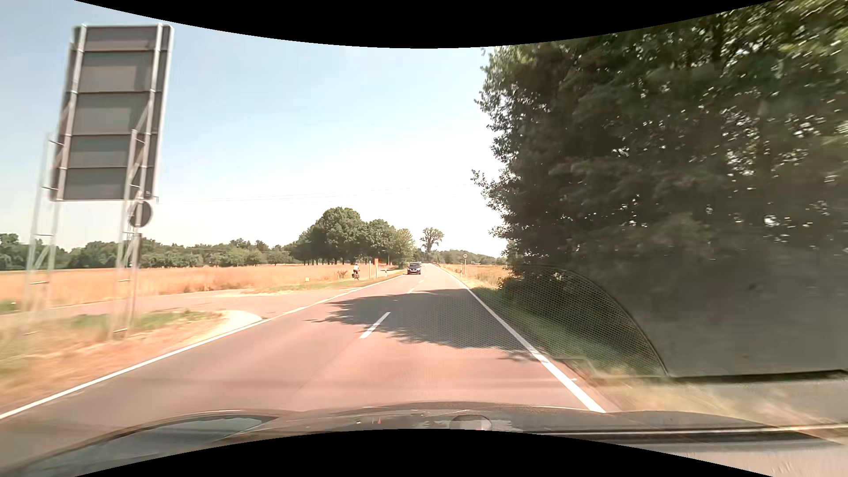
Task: Follow the waypoints while adhering to traffic rules and regulations
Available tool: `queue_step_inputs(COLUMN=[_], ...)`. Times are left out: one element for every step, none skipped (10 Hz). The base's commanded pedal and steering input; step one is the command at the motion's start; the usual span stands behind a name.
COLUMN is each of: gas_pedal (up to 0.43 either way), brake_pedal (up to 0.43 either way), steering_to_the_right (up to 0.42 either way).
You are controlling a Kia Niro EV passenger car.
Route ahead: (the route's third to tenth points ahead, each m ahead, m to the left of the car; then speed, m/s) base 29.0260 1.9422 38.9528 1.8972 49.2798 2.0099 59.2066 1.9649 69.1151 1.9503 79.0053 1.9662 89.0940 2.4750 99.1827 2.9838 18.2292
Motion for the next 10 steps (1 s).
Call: queue_step_inputs(gas_pedal=[0.15,0.15,0.15,0.15,0.15,0.15,0.15,0.15,0.15,0.15], brake_pedal=[0.0,0.0,0.0,0.0,0.0,0.0,0.0,0.0,0.0,0.0], steering_to_the_right=[-0.001,-0.001,0.0,0.0,-0.001,0.0,0.0,0.0,0.0,0.0])
